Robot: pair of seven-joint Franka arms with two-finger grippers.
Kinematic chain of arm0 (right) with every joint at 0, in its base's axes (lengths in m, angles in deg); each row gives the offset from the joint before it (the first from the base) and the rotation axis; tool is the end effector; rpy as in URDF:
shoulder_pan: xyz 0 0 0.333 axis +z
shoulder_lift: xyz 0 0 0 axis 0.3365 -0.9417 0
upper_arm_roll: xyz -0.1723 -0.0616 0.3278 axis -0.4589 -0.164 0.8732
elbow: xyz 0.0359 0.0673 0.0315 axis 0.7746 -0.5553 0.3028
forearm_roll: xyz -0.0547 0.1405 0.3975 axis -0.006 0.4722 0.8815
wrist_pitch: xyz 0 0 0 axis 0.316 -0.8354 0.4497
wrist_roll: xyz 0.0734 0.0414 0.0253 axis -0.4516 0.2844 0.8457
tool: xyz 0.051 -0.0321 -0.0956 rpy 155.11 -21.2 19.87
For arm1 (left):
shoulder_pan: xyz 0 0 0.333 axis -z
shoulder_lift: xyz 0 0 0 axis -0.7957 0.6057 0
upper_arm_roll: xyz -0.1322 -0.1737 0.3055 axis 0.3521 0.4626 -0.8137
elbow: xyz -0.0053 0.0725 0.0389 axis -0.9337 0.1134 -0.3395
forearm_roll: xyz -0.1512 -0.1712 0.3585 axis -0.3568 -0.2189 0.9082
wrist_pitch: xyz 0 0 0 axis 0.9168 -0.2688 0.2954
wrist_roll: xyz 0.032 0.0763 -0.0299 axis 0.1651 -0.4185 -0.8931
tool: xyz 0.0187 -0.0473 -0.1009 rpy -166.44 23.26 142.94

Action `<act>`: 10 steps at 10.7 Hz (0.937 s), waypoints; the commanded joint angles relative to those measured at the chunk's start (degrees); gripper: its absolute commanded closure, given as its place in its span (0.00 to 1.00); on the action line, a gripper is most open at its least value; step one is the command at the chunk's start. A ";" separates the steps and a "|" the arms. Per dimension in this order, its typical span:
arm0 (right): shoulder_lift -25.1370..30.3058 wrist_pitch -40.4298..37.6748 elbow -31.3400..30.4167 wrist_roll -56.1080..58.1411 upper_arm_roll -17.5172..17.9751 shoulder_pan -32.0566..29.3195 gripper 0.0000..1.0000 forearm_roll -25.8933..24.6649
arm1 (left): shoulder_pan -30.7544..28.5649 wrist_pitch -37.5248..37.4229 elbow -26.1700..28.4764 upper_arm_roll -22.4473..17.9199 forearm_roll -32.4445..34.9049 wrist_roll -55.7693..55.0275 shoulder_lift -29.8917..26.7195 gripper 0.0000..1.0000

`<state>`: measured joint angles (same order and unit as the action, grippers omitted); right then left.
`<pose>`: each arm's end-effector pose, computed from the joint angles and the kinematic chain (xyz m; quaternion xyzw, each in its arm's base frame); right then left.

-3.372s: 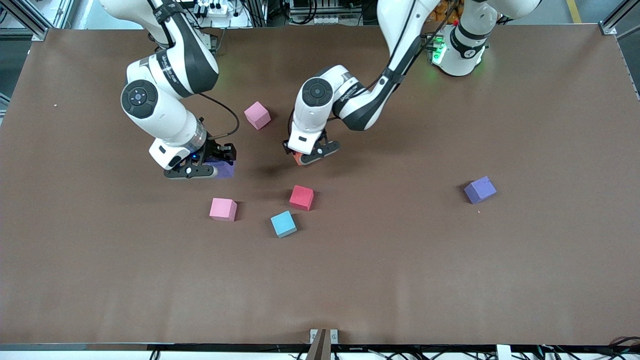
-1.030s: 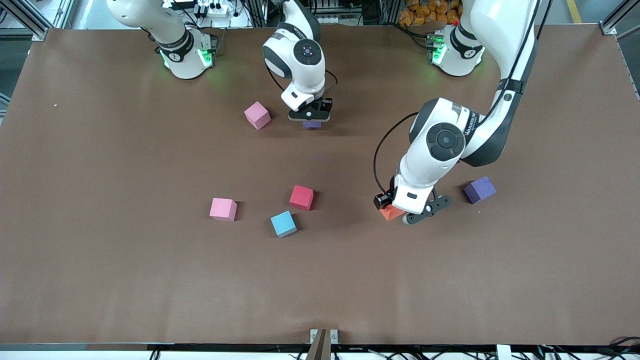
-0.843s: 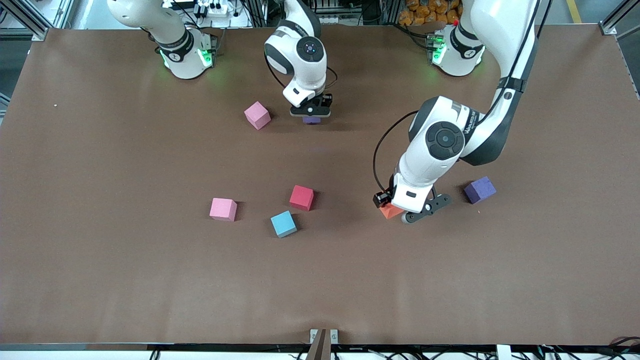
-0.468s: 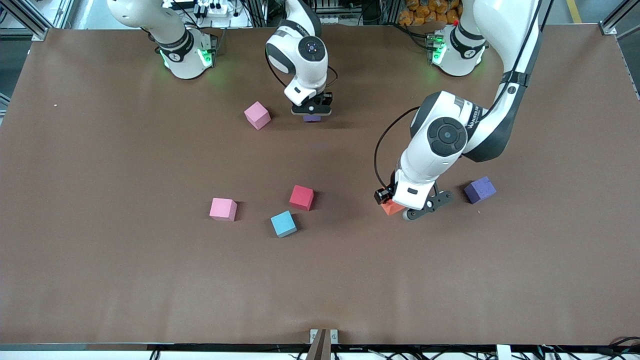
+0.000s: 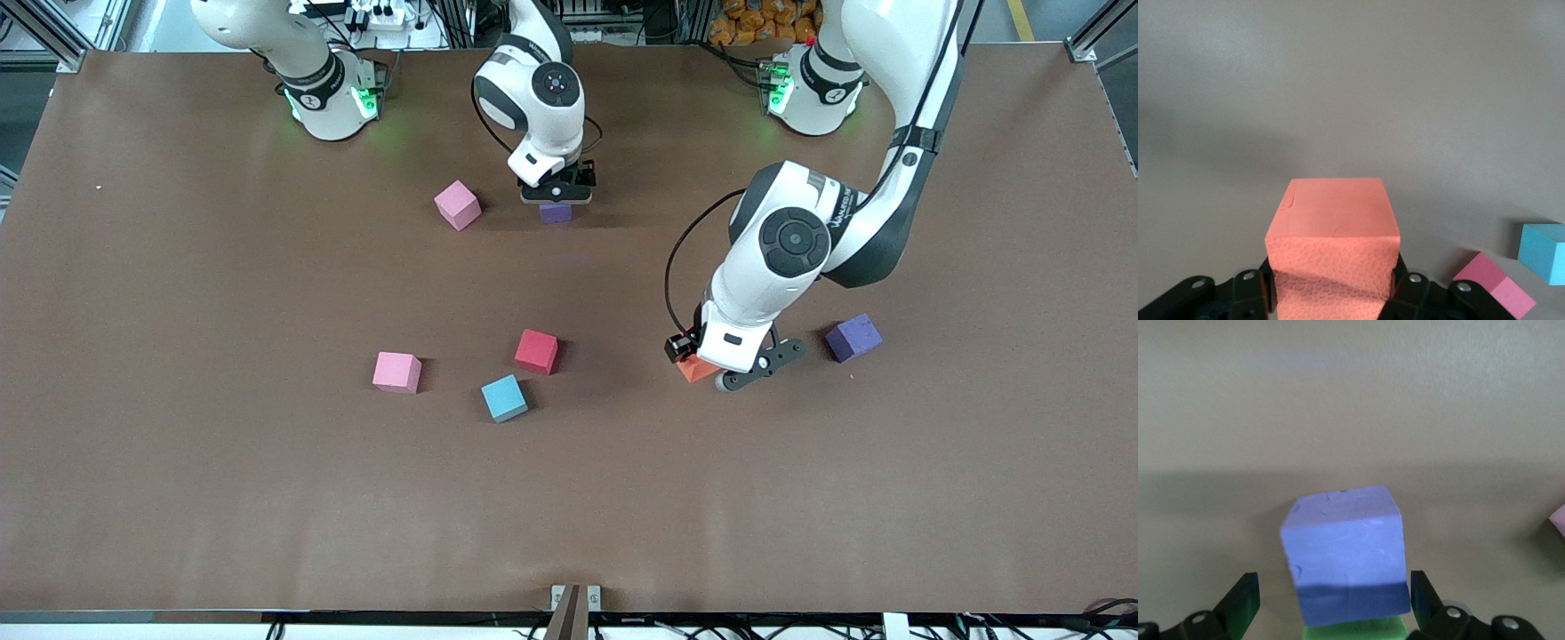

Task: Arrange blocks into number 1
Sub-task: 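Place the purple cube against the green cube and open the right gripper, then reach the right gripper to the pink cube while the left gripper carries orange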

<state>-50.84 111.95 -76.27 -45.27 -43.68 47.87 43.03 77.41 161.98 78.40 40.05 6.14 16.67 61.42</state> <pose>0.2811 0.5390 0.2452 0.9986 -0.0104 -0.0512 0.0064 0.6472 -0.3530 0.3967 0.9728 0.2257 -0.0008 0.0522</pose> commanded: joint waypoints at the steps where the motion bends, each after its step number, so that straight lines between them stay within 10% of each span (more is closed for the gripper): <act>1: 7.32 -0.70 -3.86 0.24 -0.01 -5.98 0.00 0.83 | 0.36 -1.36 -0.35 1.39 1.51 0.43 -0.66 1.00; 10: 8.77 0.01 -0.29 30.52 -0.36 -36.58 0.00 -9.81 | 7.20 -3.12 1.93 9.75 1.50 1.13 3.73 1.00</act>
<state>-41.60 112.20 -78.55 -20.17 -44.72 15.29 34.28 82.67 159.61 80.13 49.81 6.15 16.75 64.05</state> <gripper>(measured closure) 0.000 0.392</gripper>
